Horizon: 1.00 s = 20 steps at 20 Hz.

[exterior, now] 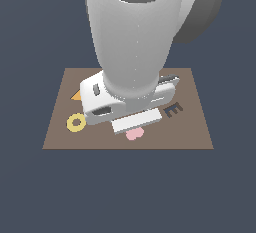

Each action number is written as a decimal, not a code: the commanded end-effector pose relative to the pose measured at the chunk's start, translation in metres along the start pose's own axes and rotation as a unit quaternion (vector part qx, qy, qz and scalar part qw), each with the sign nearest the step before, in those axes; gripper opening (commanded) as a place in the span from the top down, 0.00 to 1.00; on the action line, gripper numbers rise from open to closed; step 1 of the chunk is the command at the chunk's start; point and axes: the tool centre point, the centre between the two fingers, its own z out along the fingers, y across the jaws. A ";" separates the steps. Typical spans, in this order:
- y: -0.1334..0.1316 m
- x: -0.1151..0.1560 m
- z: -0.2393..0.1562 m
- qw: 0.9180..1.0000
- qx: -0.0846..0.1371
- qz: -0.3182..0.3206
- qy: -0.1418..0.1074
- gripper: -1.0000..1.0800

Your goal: Insert a designated object into the corresponding slot on a board.

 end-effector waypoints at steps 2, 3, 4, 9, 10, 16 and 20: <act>0.000 0.014 0.013 1.000 0.002 -0.024 0.000 0.04; -0.001 0.017 0.016 1.000 0.002 -0.029 0.000 0.04; -0.001 0.020 0.019 0.999 0.002 -0.034 0.000 0.04; -0.002 0.029 0.028 0.999 0.004 -0.051 0.000 0.04; -0.002 0.031 0.030 0.999 0.004 -0.053 0.000 0.04; -0.003 0.033 0.032 0.998 0.004 -0.056 0.000 0.04; -0.003 0.033 0.038 0.998 0.004 -0.057 0.000 0.04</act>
